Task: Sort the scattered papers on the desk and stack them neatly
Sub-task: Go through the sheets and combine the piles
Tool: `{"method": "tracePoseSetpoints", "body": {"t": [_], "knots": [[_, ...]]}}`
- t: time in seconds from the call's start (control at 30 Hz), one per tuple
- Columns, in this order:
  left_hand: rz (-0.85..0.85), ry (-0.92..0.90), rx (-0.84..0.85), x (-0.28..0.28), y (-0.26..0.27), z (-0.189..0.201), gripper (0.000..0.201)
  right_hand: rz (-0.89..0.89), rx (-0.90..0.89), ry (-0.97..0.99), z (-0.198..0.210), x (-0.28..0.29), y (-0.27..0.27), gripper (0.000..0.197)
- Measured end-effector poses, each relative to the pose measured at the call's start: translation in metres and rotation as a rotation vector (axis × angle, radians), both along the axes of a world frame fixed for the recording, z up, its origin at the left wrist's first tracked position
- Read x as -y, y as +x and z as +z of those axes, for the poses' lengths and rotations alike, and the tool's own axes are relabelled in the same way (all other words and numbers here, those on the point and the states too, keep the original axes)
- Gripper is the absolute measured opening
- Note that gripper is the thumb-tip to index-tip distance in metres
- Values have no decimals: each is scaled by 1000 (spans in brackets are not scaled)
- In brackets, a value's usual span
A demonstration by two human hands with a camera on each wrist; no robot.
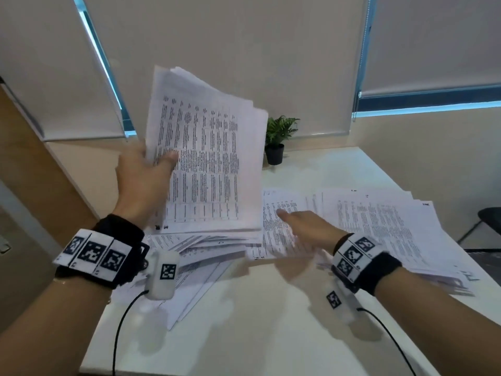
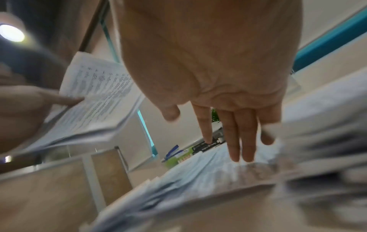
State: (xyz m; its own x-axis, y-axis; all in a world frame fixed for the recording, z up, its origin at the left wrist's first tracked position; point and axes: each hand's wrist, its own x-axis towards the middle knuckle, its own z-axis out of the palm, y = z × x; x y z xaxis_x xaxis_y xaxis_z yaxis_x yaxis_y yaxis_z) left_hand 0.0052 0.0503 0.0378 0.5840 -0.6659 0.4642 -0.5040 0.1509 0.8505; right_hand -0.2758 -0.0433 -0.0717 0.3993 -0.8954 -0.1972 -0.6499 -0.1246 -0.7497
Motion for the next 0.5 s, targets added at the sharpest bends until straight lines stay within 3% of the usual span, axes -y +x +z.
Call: {"method": "tracePoseSetpoints", "body": {"t": [0.13, 0.2, 0.27, 0.33, 0.4, 0.5], "knots": [[-171, 1, -393, 3, -9, -28, 26, -54, 717, 388, 9, 2, 24, 87], [-200, 46, -473, 8, -12, -51, 29, -25, 887, 435, 10, 0, 34, 82], [-226, 124, -529, 13, -11, -74, 29, -44, 875, 320, 4, -1, 44, 65], [-276, 206, -557, 18, -5, -93, 30, -91, 799, 186, -9, 3, 52, 64], [-227, 288, -455, 23, 13, -104, 34, -154, 744, 138, -22, 8, 55, 60], [-18, 481, -187, 23, 60, -114, 37, -215, 644, 130, -40, 16, 53, 52]]}}
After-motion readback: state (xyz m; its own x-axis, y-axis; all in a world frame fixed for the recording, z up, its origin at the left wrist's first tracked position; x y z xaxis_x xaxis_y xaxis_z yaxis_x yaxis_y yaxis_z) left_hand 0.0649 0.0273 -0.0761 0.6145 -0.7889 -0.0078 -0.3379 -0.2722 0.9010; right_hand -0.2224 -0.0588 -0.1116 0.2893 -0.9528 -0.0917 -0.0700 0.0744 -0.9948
